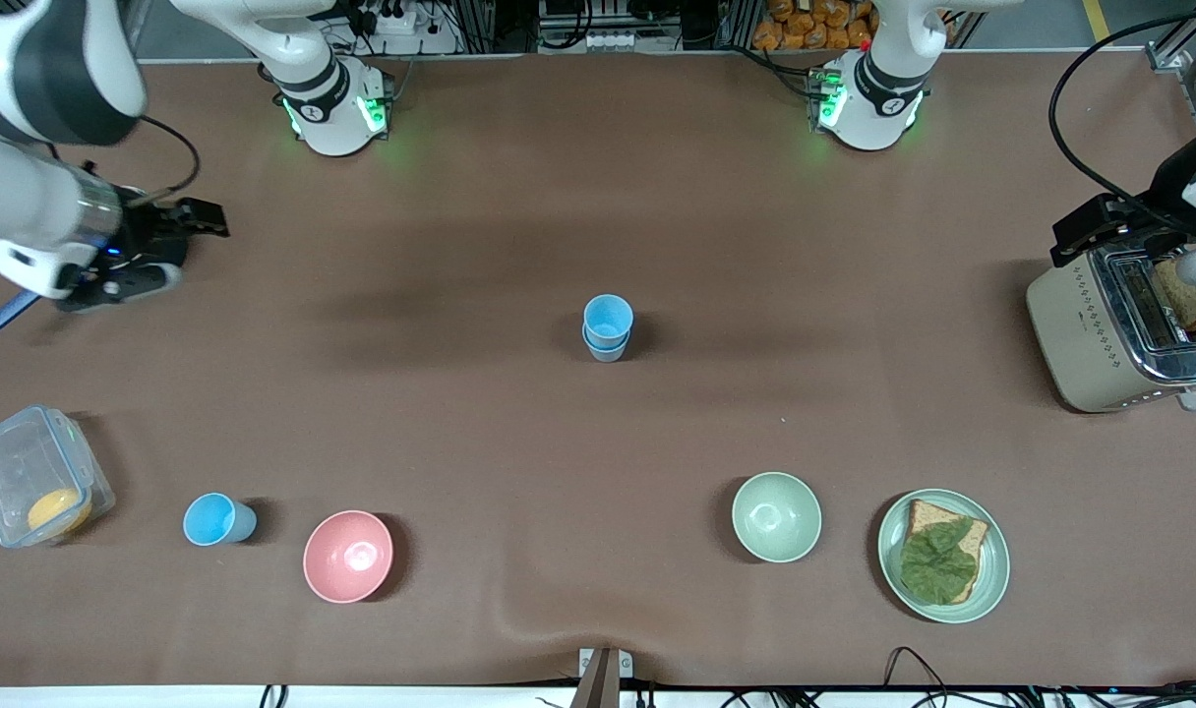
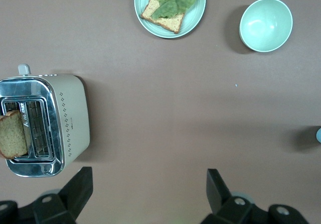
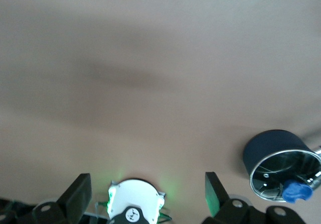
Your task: Stack blue cups with both arms
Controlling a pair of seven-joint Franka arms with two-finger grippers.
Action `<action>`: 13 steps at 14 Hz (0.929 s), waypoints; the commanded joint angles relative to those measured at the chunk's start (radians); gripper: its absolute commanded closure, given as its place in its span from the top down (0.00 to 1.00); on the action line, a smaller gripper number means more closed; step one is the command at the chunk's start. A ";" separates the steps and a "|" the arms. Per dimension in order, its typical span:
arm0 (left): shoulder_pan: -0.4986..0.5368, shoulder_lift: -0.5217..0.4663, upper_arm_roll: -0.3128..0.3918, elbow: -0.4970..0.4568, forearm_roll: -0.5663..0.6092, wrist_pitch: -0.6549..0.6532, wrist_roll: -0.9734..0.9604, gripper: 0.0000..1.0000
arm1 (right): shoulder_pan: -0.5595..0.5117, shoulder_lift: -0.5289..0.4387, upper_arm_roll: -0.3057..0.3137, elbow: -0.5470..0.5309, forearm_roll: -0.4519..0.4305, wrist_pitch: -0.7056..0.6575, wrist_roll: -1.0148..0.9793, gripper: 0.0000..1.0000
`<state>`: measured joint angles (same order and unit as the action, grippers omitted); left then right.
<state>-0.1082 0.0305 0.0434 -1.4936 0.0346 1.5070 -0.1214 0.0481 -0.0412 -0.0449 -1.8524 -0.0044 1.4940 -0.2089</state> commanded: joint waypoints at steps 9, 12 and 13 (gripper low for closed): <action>-0.002 -0.006 0.006 -0.001 -0.028 -0.016 0.022 1.00 | -0.071 0.032 0.097 0.311 -0.003 -0.043 0.080 1.00; -0.002 -0.006 0.006 -0.005 -0.028 -0.014 0.022 1.00 | -0.082 0.031 0.083 0.318 -0.003 -0.049 0.089 1.00; -0.004 -0.006 0.006 -0.004 -0.028 -0.014 0.022 1.00 | -0.086 0.031 0.085 0.328 -0.002 -0.063 0.094 1.00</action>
<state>-0.1083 0.0308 0.0432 -1.4957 0.0342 1.5055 -0.1214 -0.0154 -0.0282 0.0245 -1.5688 -0.0045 1.4658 -0.1393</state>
